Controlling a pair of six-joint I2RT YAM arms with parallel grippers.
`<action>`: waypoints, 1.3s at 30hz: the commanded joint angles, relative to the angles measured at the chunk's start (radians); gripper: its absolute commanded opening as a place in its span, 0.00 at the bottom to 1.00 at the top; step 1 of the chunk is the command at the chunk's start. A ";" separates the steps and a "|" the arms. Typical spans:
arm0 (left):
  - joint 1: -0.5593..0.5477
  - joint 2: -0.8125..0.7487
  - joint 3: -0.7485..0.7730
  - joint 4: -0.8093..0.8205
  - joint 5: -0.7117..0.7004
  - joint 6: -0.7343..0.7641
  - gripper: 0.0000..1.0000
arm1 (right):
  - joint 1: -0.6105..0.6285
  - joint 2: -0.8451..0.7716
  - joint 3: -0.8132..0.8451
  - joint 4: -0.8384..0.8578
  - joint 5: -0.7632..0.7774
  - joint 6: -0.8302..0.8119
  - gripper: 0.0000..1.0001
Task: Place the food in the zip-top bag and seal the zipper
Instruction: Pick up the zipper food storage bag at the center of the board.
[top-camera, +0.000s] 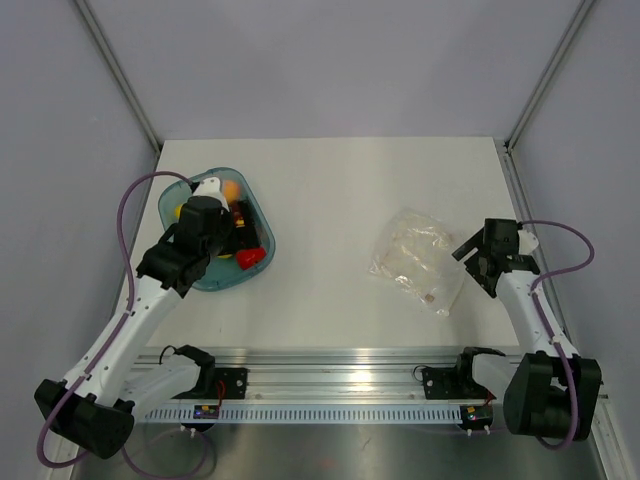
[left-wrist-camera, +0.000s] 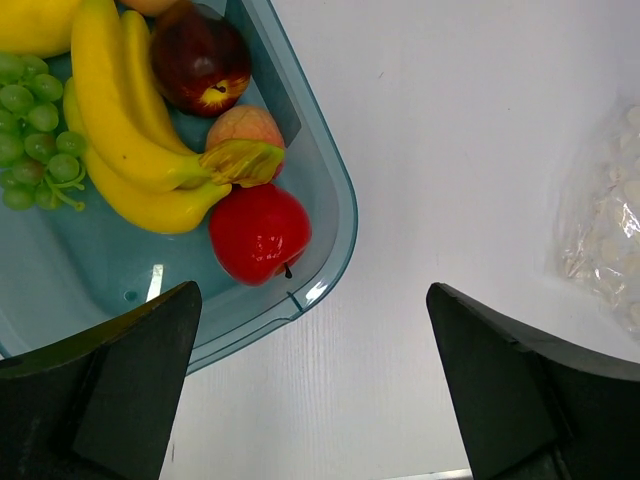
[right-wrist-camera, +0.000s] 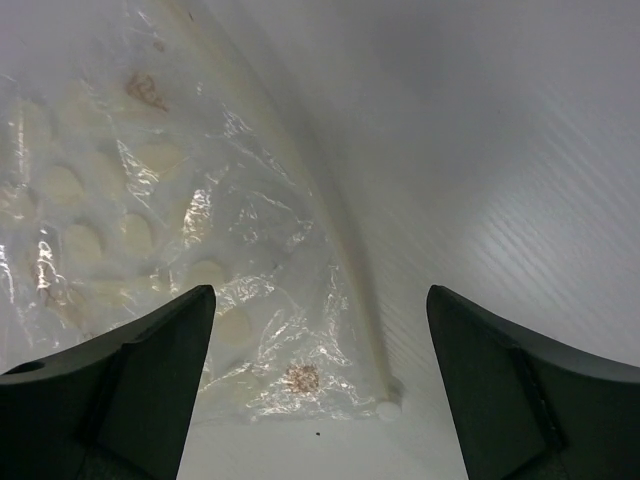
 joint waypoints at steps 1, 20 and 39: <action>0.000 -0.018 0.003 0.026 0.030 -0.008 0.99 | -0.034 0.034 -0.053 0.085 -0.125 0.019 0.93; 0.000 -0.052 -0.034 0.014 0.052 0.021 0.99 | -0.040 0.185 -0.112 0.272 -0.232 -0.018 0.24; -0.100 0.046 0.003 0.098 0.262 -0.010 0.95 | 0.282 -0.038 0.031 0.107 -0.199 0.051 0.00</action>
